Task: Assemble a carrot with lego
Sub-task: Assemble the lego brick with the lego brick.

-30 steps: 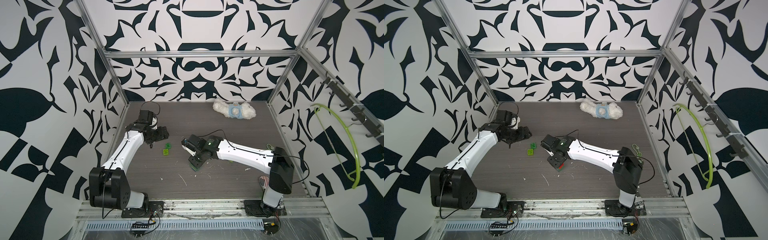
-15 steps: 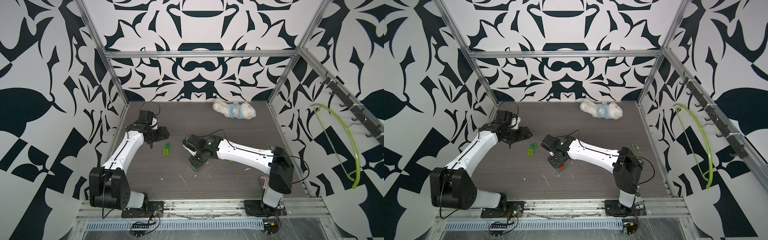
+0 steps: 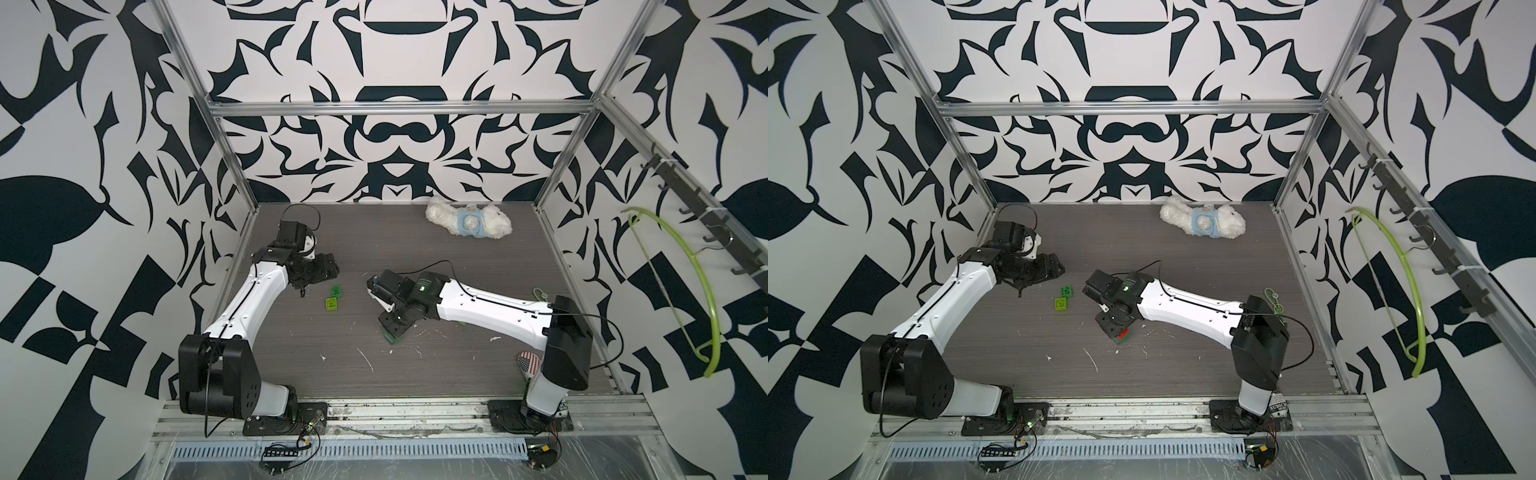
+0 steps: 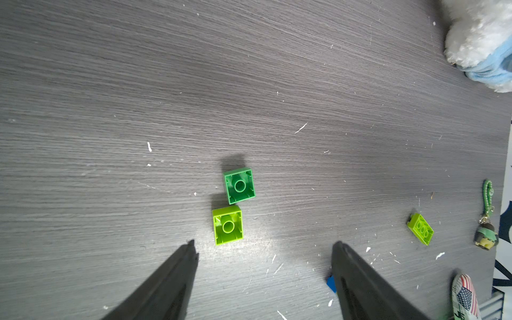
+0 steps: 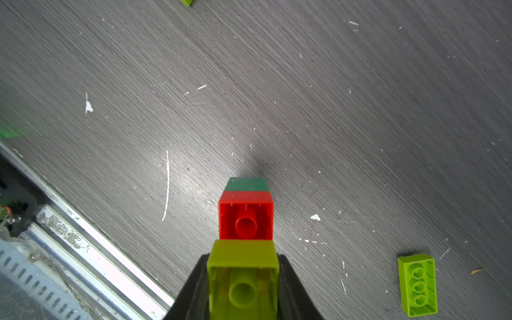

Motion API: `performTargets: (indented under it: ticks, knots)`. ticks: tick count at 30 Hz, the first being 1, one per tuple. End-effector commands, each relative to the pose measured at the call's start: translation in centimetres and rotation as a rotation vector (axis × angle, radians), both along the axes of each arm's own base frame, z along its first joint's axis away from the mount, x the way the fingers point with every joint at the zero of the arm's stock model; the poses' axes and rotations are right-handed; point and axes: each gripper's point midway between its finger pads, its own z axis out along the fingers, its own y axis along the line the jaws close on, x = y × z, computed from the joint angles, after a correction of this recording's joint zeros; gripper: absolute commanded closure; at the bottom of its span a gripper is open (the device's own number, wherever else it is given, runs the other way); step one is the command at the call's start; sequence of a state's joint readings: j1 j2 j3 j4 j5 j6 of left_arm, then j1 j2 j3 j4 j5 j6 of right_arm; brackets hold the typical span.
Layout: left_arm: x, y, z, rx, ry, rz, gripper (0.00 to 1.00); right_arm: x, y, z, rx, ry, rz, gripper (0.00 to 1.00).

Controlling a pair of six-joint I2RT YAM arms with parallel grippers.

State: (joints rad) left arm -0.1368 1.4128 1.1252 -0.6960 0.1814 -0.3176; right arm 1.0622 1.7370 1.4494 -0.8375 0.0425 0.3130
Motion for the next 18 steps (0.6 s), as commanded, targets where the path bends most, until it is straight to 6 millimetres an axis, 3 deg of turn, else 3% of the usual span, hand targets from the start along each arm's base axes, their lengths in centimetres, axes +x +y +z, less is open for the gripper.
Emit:
performTargets:
  ticks: [1,12,18]
  knots:
    - [-0.3,-0.2,-0.1,-0.015,0.005,-0.005,0.16,-0.1,-0.2,1.5,0.029,-0.028,-0.017,0.67]
    - [-0.4,-0.2,0.0,-0.017,0.003,-0.006,0.16,-0.1,0.0,-0.1,0.011,-0.012,-0.017,0.67]
    - [-0.4,-0.2,0.0,-0.020,0.005,-0.007,0.16,0.1,0.5,0.4,0.027,-0.021,-0.015,0.67]
